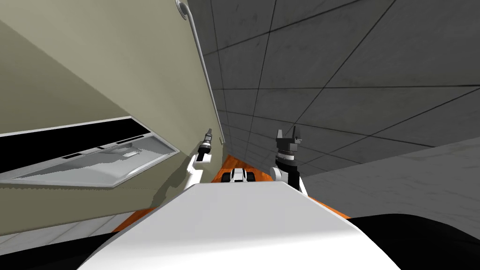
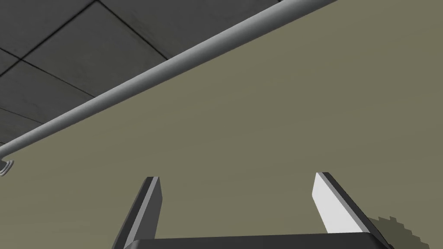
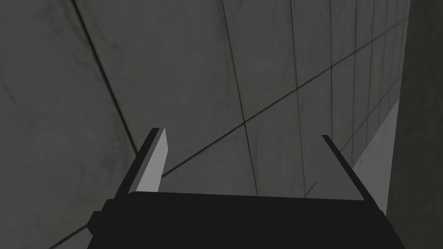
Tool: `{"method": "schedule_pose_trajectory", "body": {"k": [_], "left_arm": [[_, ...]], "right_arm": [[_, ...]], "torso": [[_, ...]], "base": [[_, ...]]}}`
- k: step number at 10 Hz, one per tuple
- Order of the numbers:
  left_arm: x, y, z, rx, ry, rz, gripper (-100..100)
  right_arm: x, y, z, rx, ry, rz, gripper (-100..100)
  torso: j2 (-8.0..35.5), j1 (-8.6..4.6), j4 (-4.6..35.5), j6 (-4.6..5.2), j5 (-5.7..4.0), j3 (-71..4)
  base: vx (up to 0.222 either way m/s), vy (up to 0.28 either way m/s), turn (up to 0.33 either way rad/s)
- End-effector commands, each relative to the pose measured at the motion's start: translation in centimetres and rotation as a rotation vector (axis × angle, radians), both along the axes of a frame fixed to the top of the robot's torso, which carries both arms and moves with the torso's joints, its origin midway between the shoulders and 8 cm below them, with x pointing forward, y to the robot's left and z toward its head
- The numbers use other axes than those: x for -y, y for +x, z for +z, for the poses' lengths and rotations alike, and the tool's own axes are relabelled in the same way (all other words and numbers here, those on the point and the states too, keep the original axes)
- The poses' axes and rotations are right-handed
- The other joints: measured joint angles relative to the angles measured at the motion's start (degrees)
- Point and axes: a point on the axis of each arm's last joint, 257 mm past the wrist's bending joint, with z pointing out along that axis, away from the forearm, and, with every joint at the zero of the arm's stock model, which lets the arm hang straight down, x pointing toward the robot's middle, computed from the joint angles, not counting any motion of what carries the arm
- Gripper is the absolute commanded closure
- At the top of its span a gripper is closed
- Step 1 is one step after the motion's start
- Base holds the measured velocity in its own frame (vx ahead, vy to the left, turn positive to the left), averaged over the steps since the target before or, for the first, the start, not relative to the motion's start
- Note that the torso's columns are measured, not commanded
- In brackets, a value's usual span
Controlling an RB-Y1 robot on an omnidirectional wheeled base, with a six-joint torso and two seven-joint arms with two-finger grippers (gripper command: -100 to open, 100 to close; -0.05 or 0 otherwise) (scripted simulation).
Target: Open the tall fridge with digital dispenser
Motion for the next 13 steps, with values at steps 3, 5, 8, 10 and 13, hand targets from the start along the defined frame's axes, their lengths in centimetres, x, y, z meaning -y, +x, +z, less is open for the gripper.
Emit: {"method": "schedule_pose_trajectory", "body": {"k": [3, 5, 8, 10, 13], "left_arm": [[-1.1, 3.0, -3.0, -0.118, 0.046, 0.045, -100], [-1.9, 4.3, -4.3, -0.172, 0.077, 0.067, -100], [-2.8, 5.5, -5.4, -0.225, 0.111, 0.09, -100], [-3.8, 6.5, -6.3, -0.272, 0.141, 0.113, -100], [-5.0, 7.6, -7.3, -0.328, 0.176, 0.142, -100]], "right_arm": [[0.0, 0.0, 0.0, 0.0, 0.0, 0.0, 0], [0.0, 0.0, 0.0, 0.0, 0.0, 0.0, 0], [0.0, 0.0, 0.0, 0.0, 0.0, 0.0, 0], [0.0, 0.0, 0.0, 0.0, 0.0, 0.0, 0], [0.0, 0.0, 0.0, 0.0, 0.0, 0.0, 0]], "torso": [[0.0, 0.01, 0.0, 0.0, 0.0, 0.0], [0.0, -0.01, 0.0, 0.0, 0.0, 0.0], [0.04, 0.01, 0.01, -0.02, 0.0, 0.02], [0.01, -0.01, 0.0, 0.01, 0.0, 0.01], [0.0, 0.0, 0.0, -0.01, 0.0, 0.0]], "base": [[0.017, 0.001, -0.118], [0.02, 0.0, -0.131], [0.013, 0.001, -0.076], [0.013, 0.002, -0.117], [0.015, 0.002, -0.089]]}}
